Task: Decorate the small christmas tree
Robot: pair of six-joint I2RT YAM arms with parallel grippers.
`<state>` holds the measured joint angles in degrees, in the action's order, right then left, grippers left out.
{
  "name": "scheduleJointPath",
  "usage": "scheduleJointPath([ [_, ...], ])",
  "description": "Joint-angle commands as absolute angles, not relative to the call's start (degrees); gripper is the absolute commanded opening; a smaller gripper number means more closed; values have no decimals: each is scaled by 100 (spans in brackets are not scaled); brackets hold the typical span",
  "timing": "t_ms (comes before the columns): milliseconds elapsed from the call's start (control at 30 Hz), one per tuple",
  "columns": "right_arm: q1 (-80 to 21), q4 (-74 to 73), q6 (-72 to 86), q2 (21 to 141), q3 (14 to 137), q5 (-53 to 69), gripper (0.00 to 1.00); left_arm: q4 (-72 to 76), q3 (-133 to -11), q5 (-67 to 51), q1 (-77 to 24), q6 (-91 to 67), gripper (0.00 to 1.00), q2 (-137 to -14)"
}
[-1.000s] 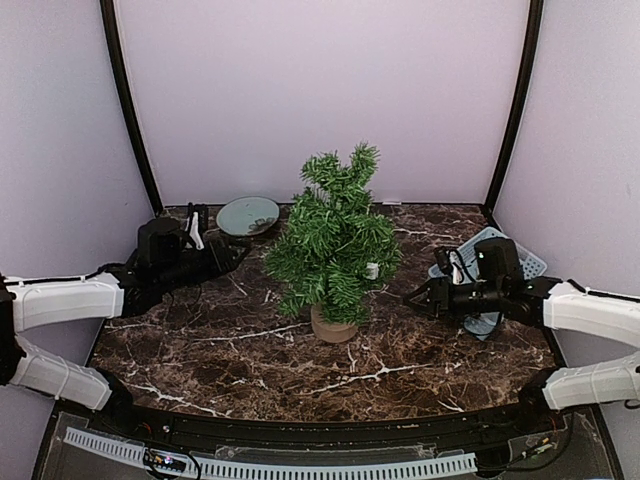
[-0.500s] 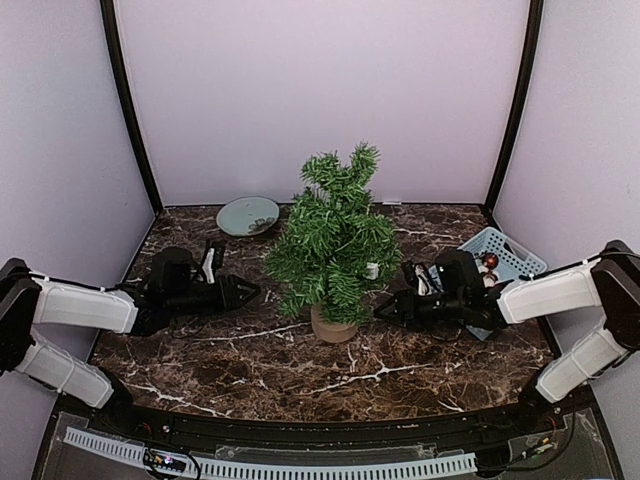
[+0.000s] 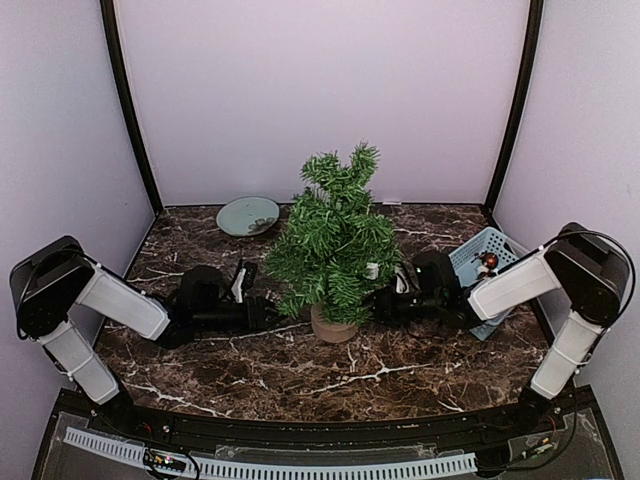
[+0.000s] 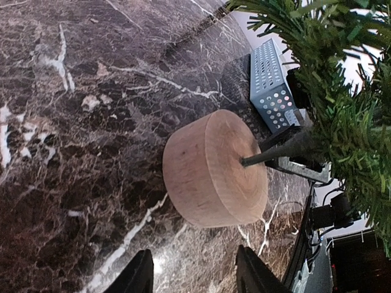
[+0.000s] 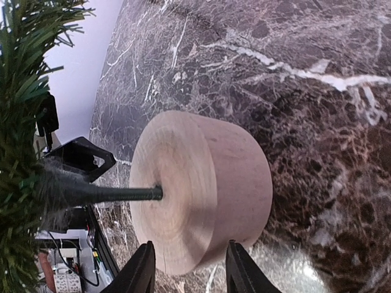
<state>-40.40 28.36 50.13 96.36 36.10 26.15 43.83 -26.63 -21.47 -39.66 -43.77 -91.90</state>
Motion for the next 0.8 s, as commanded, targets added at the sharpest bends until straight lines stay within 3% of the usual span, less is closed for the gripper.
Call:
scheduleJointPath([
  [0,-4076,3468,5182,9911,3787,2737,39,4848,-2957,-2269,-3990,-4389,48,-9383],
  [467,-4190,3895,5401,10607,4260,2839,30,5269,-3355,-2443,-3989,-4489,47,-10244],
  [767,-4254,4080,5524,10800,4328,2893,27,5471,-3357,-2526,-3986,-4556,35,-10487],
])
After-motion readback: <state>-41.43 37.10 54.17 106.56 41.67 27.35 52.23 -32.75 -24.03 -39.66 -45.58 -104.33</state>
